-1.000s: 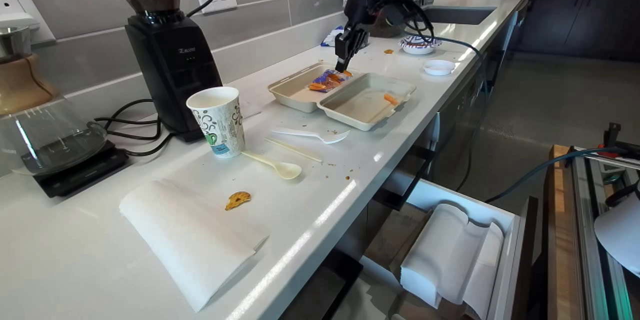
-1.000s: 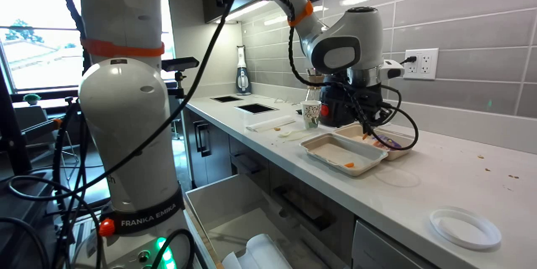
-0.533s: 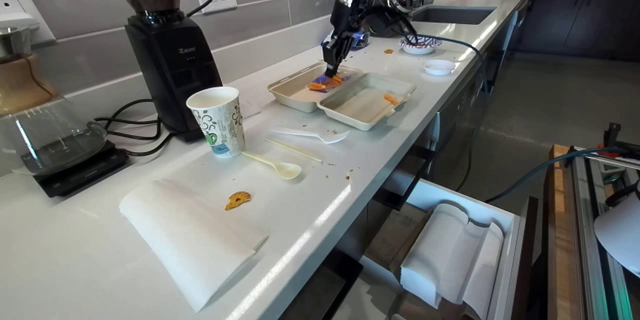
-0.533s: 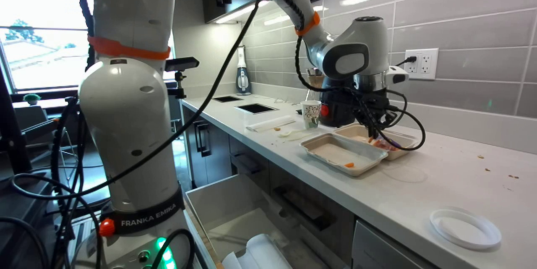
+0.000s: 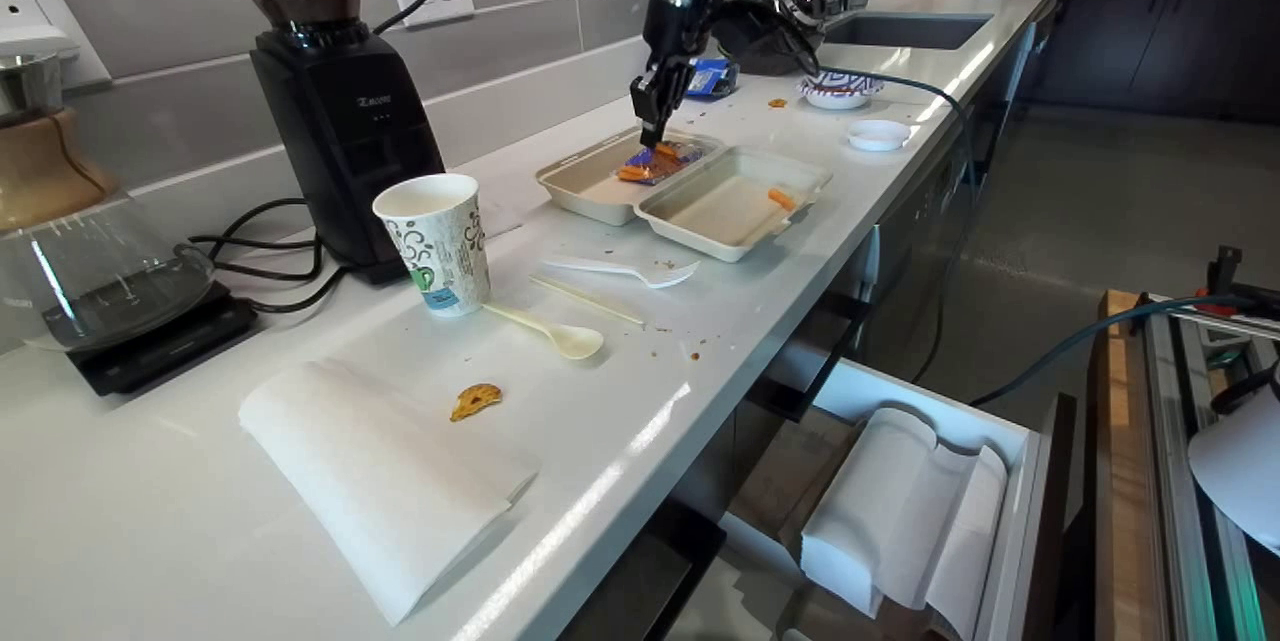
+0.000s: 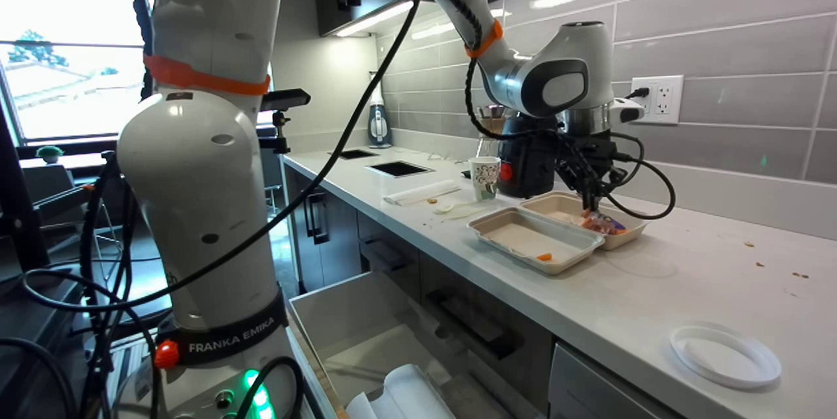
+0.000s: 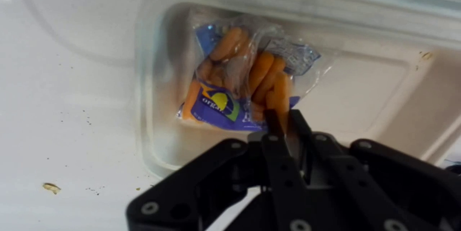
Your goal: Put one orange object in the plastic
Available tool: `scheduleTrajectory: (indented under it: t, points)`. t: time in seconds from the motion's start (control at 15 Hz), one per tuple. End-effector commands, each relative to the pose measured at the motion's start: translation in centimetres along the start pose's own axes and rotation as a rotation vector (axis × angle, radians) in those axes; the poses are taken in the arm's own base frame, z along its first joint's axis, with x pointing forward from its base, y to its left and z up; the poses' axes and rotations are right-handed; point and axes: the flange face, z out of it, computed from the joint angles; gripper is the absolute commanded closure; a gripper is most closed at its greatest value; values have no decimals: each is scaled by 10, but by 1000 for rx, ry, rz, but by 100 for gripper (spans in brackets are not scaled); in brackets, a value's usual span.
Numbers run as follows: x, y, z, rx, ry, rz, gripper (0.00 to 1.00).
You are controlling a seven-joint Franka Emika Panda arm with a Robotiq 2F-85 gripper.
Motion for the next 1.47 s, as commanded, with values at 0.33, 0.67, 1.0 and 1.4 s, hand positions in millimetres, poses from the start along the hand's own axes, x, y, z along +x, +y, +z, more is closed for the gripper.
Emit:
scheduleTrajectory:
  t: [0.33,0.67,1.0,1.4]
  points:
    - [-28,6,-12,-4,-34,8,97]
    - [-59,16,-19,-8,-62,20,97]
    - [-72,21,-25,-12,-57,22,97]
    - [-69,21,-33,2,-38,-2,97]
